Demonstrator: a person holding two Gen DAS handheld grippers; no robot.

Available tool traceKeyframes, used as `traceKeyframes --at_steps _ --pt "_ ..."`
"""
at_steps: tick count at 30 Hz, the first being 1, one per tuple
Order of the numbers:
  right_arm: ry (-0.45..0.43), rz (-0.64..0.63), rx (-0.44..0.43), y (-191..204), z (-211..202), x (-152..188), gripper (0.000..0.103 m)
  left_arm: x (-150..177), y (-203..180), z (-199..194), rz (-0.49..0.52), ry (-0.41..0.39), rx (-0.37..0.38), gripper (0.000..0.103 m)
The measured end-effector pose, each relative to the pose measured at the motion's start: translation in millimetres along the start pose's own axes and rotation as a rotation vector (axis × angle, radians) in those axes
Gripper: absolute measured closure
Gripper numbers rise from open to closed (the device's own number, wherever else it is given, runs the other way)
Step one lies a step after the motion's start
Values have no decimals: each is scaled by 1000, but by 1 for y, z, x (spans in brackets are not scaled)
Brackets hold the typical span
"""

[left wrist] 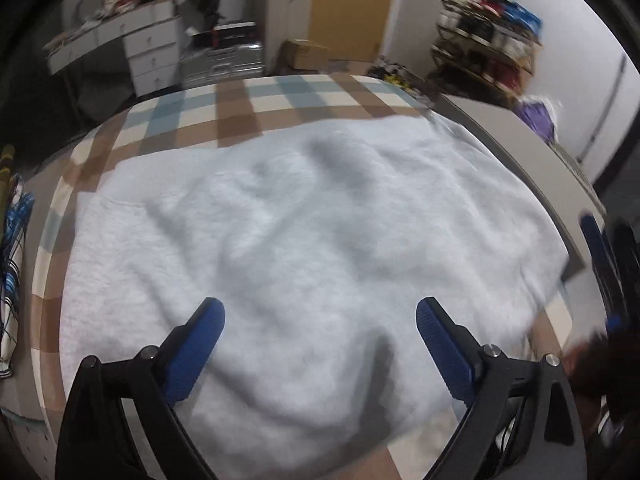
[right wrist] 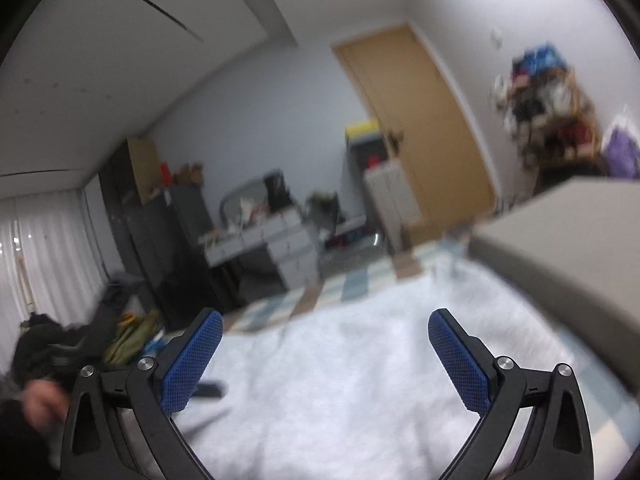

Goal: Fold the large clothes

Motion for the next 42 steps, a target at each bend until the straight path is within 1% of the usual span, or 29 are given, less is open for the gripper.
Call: traceKeyframes --at_steps 1,3,4,5,7,8,9,11,13,14,15,16,17,19,20,21,22,23,24,26,28,32,33,35,37,38,39,40,42 --pt "-14 -11 5 -2 1 2 0 6 -2 1 15 8 -5 9" --pt "7 -11 -5 -2 5 4 0 16 -3 16 39 39 -1 9" --pt "10 -10 -9 -2 4 4 0 22 1 27 32 64 -14 9" --pt "8 -11 -8 -3 3 4 0 25 3 33 10 75 8 8" --pt "-7 -11 -15 -3 -1 3 0 25 10 38 -29 59 35 1" --pt "-10 -9 -24 -3 -1 2 0 26 14 46 -38 72 44 1" --pt "-8 -5 -22 -4 0 2 0 26 15 50 -37 61 47 1" --pt "0 0 -12 -8 1 3 0 26 12 48 -10 27 25 1" --pt "10 6 -21 -9 2 3 0 23 11 39 -31 39 15 1" --pt "9 10 -23 -10 2 3 0 21 10 28 -42 30 32 7" --pt "4 17 -28 -11 1 3 0 20 11 16 -42 -1 35 7" --pt "-1 22 -29 -12 -1 3 0 19 14 5 -33 -43 10 7" --pt "-6 31 -29 -14 -2 3 0 17 22 -5 -17 -80 -39 7" --pt "-2 48 -33 -16 -2 3 0 21 43 -3 -19 -58 -105 7" --pt "4 56 -29 -18 -1 4 0 25 54 2 -37 -43 -123 7" --pt "14 70 -31 -19 0 5 0 32 75 13 -92 1 -153 8" --pt "21 76 -41 -19 1 6 0 37 84 20 -127 30 -136 8" --pt "26 74 -47 -18 1 7 0 42 91 26 -156 37 -85 8" --pt "23 65 -42 -16 0 6 0 43 94 26 -139 -12 -54 8" --pt "14 49 -44 -13 -2 5 0 42 91 27 -106 -18 -56 8" --pt "17 37 -47 -10 -2 5 0 36 91 19 -133 -17 -60 12" --pt "33 39 -47 -10 0 7 0 28 97 -19 -202 -119 -50 13" --pt "31 39 -48 -10 0 7 0 27 105 -26 -228 -137 -65 13" --pt "33 39 -50 -11 1 8 0 35 124 -18 -267 -110 -118 13" --pt "38 42 -51 -11 2 8 0 45 138 3 -309 -25 -114 13" --pt "40 43 -50 -12 2 8 0 56 143 18 -347 48 -83 15" --pt "39 44 -51 -12 1 9 0 57 138 12 -304 -12 -96 13" --pt "38 44 -53 -12 1 9 0 56 136 11 -276 -6 -138 14" --pt "31 43 -46 -11 0 8 0 53 134 9 -253 10 -153 14"
Point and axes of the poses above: each gripper's, at about its wrist camera, not at the fingertips, and z roughly the way its jaws point, y to its left, x to its underside, the point moved 6 cm from there along z, roughly the way its jaws point, and after that the axes turned 4 degrees about -z, right-handed, at the moved point
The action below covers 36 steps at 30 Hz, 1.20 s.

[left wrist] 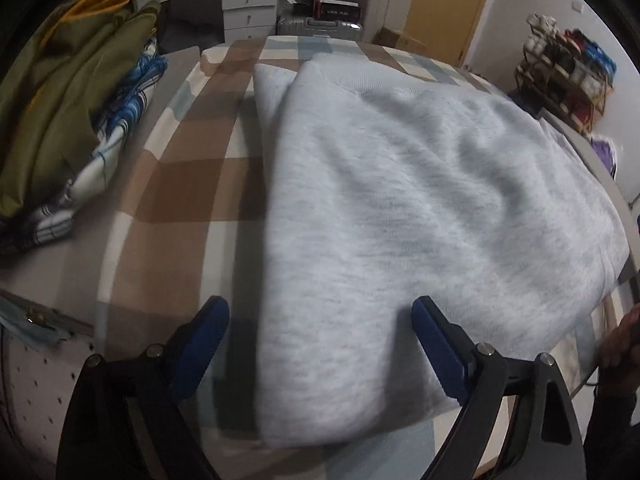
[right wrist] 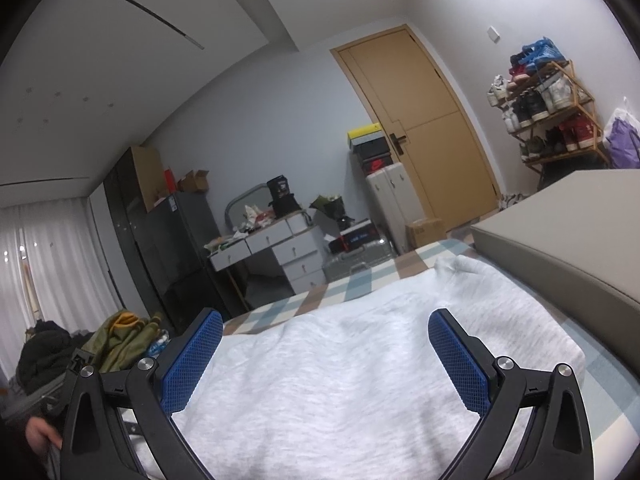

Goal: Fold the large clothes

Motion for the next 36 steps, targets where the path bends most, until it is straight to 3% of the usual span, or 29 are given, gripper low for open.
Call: traceKeyframes --at_steps 5,6,8,10,13,17,20,23,26,27,31,34,36 --pt "-24 -94 17 25 -5 -6 0 9 13 -1 -153 37 109 14" --pt "-20 -123 -8 38 -4 -9 0 12 13 2 -190 54 164 14" --pt "-4 -151 -41 58 1 -17 0 22 19 -5 -210 18 184 14" --pt "65 -163 -100 84 19 -28 0 21 17 -4 -210 11 201 14" --pt "228 -234 -178 129 63 -41 0 18 3 -1 -263 -4 333 14" --pt "497 -333 -278 195 141 -41 0 0 -20 -8 -240 -101 331 14" --pt "735 -294 -400 231 199 -29 0 -9 -55 -22 -104 -211 315 14" --pt "997 -301 -423 261 259 -2 0 -14 -87 -13 72 -248 241 14" --pt "1238 -408 -369 286 298 52 1 -4 -97 -2 153 -248 212 14" --pt "1289 -458 -330 292 305 73 2 -4 -98 0 168 -264 195 14" --pt "1429 -600 -267 298 314 124 26 5 -75 -16 144 -260 234 14" --pt "1424 -479 -270 284 316 118 26 3 -49 -27 51 -238 276 14" --pt "1393 -414 -247 266 313 101 26 3 -28 -27 -31 -215 242 13"
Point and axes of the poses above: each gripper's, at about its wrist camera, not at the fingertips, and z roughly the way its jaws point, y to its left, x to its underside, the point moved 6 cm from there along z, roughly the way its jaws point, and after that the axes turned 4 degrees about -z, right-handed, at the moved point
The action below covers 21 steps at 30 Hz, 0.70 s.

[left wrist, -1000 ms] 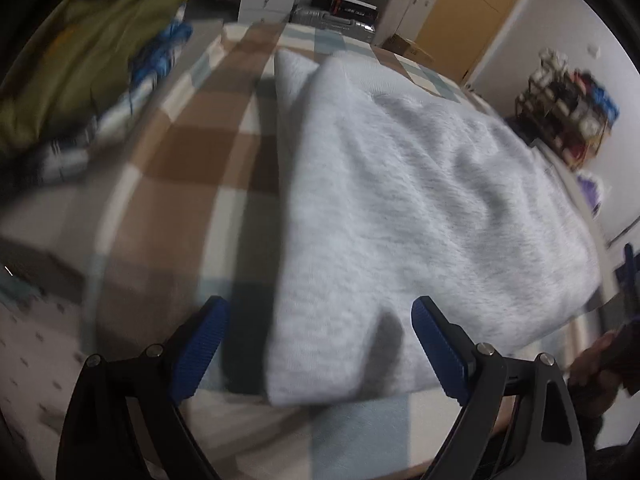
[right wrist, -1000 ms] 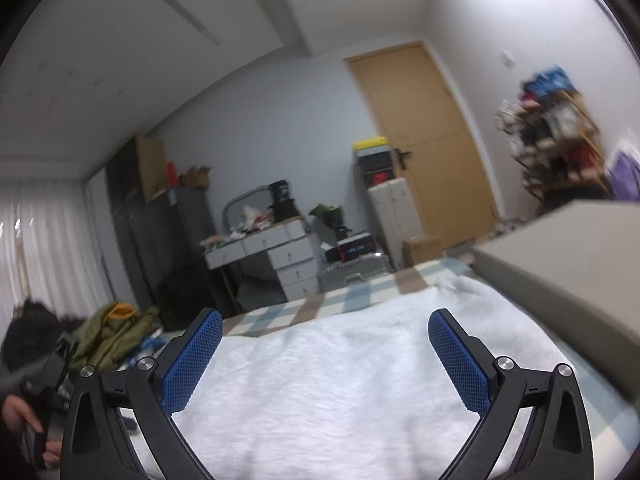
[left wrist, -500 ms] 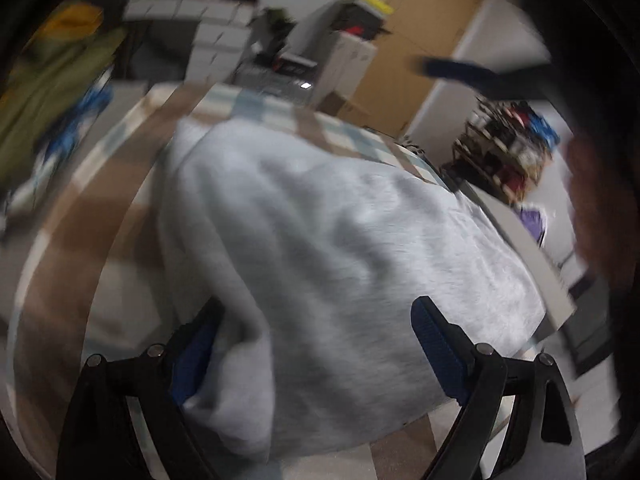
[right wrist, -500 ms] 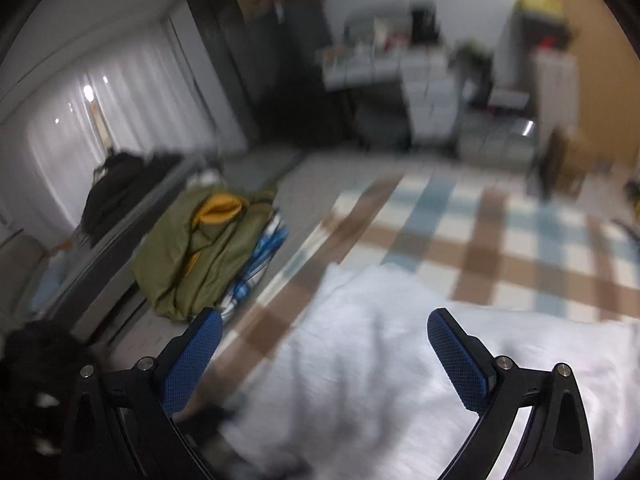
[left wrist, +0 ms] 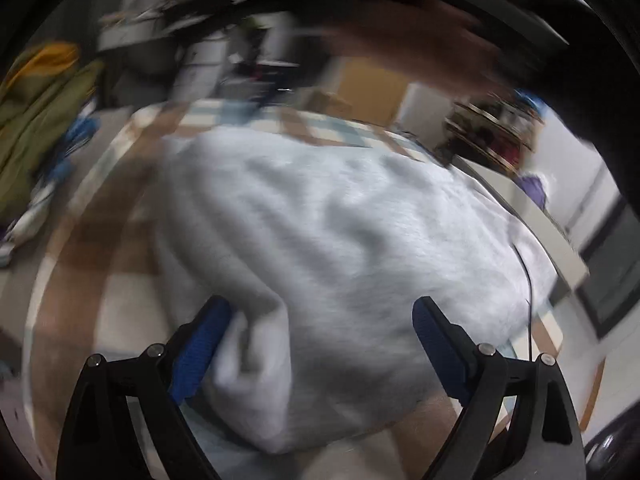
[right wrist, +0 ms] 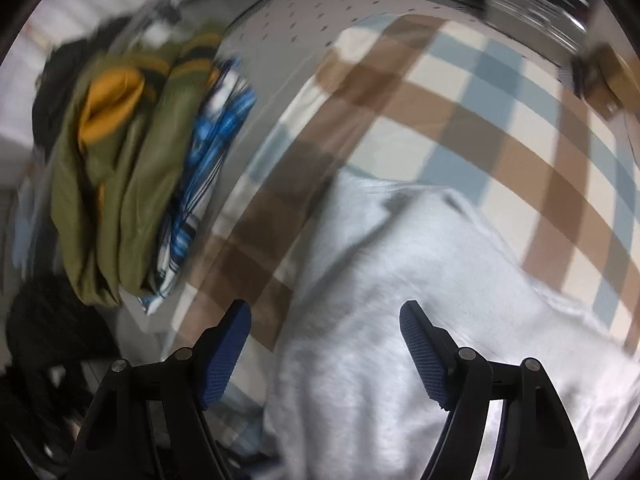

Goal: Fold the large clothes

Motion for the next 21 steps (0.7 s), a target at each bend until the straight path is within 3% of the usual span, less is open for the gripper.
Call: traceKeyframes --at_steps 1,6,7,10,13,14,15,18,21 --pt "-19 20 7 -7 -7 3 25 0 11 0 -49 14 -17 13" --pt "-74 92 59 -48 -39 31 22 8 51 18 -298 113 54 14" --pt "-79 98 60 -51 -43 30 22 6 50 17 -285 88 53 14" --pt "-112 98 40 -55 -60 37 22 4 42 23 -226 118 33 14" --pt "-142 89 35 -59 -76 43 20 -2 42 31 -242 113 24 17" --pt "-151 85 29 -61 -81 46 20 -5 44 33 -261 111 17 29" --pt "-158 83 27 -62 -86 48 20 -7 49 34 -282 106 2 47" --pt "-171 89 15 -70 -94 58 19 -8 56 34 -302 109 8 63" --pt "-159 99 -3 -77 -91 64 19 -8 37 30 -201 75 -53 74"
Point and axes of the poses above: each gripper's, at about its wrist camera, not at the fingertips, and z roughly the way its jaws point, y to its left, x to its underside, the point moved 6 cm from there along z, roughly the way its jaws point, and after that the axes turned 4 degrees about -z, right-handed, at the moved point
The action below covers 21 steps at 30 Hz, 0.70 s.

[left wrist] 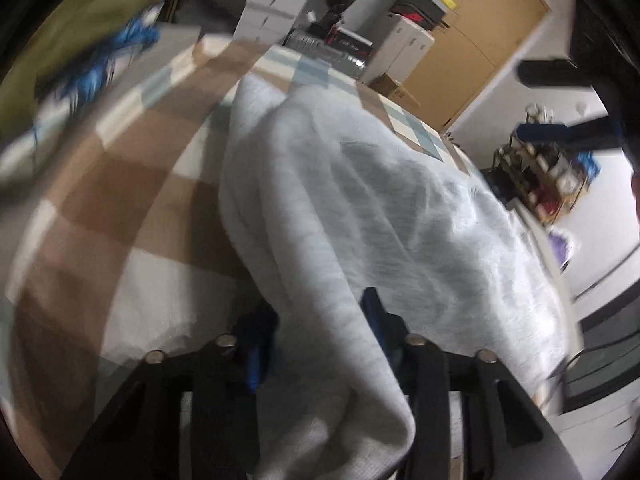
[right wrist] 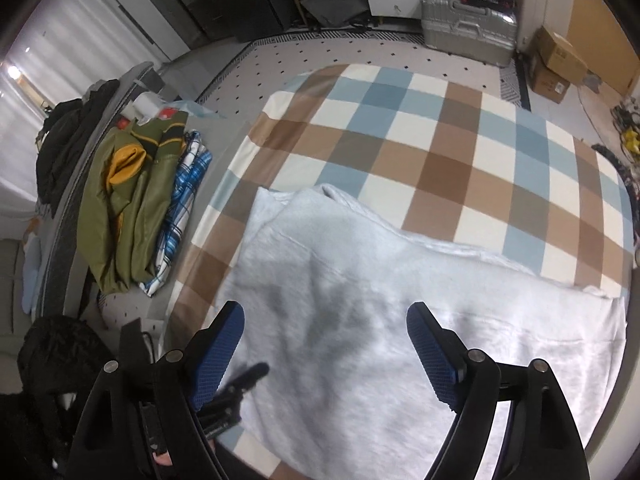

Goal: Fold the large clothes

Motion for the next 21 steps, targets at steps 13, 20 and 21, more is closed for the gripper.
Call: traceKeyframes --at_steps 13,20,21 --pt "105 -100 -61 47 65 -29 19 32 -48 -4 484 -184 -281 77" --pt "324 -252 43 99 137 -36 19 33 -60 2 582 -179 -284 77" --pt "371 -281 114 101 150 -33 18 32 -58 1 581 -176 -280 77"
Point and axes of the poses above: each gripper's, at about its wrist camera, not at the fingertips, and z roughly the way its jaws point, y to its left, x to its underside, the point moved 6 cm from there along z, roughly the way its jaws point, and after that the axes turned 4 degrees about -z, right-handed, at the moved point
